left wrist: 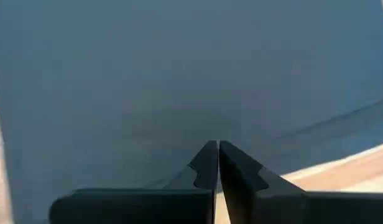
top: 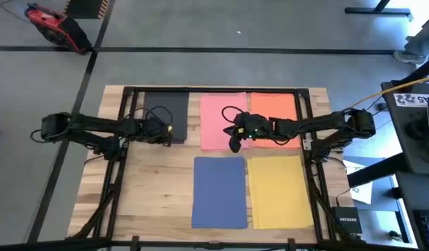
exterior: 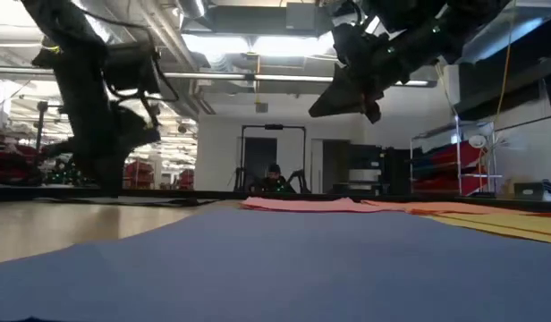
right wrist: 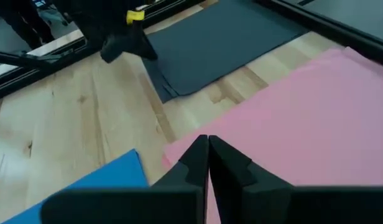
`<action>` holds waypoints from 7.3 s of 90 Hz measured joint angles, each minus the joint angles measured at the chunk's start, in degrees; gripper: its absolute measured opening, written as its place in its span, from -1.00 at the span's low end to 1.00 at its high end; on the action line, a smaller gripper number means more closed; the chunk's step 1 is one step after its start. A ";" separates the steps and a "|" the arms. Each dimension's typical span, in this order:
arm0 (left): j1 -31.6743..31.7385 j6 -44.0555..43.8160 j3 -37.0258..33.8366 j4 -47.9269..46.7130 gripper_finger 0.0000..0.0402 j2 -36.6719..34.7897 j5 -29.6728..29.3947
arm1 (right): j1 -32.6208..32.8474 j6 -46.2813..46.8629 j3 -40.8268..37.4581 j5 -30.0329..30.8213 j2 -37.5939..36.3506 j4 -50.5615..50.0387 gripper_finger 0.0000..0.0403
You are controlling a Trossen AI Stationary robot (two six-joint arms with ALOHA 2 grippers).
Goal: Organize paper
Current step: Move all of the black paper at the upper left of the table
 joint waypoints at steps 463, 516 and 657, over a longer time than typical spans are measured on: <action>49.39 60.06 25.67 15.48 -1.00 26.67 40.46 | 11.08 -6.41 60.83 -12.97 48.95 -25.84 -1.00; 49.02 62.34 25.71 15.79 -1.00 33.64 42.63 | 10.70 -3.06 62.01 -13.66 55.52 -22.28 -1.00; 48.04 64.77 25.76 14.23 -1.00 35.57 42.92 | 8.53 -0.97 63.17 -15.22 57.75 -25.12 -1.00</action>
